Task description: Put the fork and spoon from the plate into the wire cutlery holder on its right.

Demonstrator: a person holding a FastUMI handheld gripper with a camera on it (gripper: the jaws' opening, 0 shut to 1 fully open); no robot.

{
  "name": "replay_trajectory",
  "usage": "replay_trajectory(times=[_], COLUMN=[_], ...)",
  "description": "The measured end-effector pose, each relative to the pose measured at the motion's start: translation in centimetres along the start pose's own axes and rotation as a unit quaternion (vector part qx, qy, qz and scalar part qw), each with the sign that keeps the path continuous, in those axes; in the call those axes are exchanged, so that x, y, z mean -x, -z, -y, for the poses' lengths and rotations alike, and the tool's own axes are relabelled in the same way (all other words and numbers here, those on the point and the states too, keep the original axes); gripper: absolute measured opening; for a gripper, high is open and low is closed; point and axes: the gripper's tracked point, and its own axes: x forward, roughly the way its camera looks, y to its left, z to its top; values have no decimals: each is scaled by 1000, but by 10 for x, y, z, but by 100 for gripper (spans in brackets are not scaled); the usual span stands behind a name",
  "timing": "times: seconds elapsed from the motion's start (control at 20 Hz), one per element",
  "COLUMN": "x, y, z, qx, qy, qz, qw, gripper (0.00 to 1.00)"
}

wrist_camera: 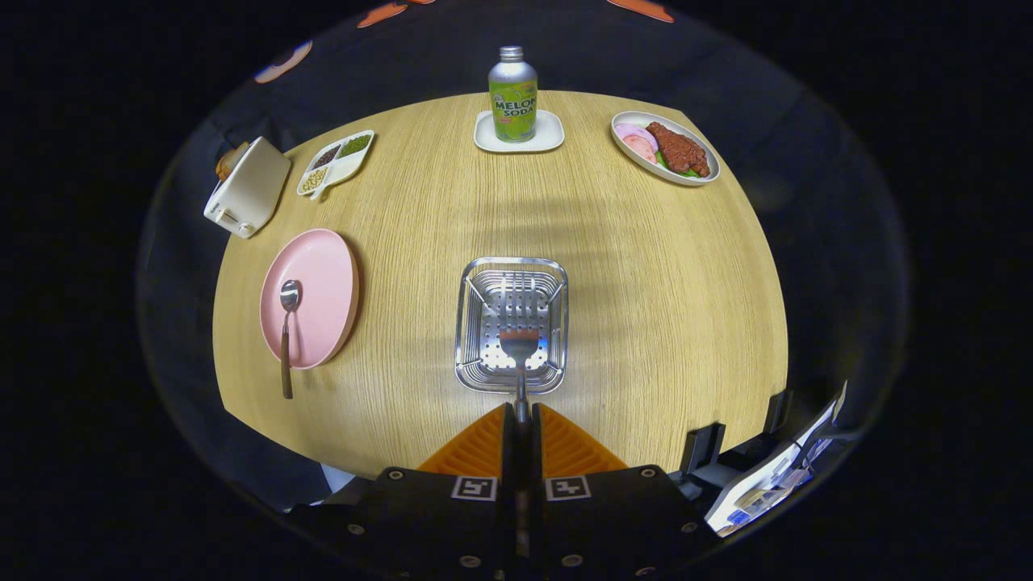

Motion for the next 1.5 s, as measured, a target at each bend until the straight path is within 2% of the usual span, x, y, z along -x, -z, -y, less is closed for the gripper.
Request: replay_trajectory(times=[0.35,0.5,0.95,1.15,1.4,1.5], x=[-12,-17,3,23,50,55], y=[-22,-29,-52,-74,-93,-98], z=[12,7,-9,-19,-56,-75], qx=[-1,-12,-10,-8,6,23], qy=[29,28,21,21,-17,-27], qz=[22,34,121,192,270,288], qw=[999,999,992,981,963,957], gripper=[8,8,18,38,68,76])
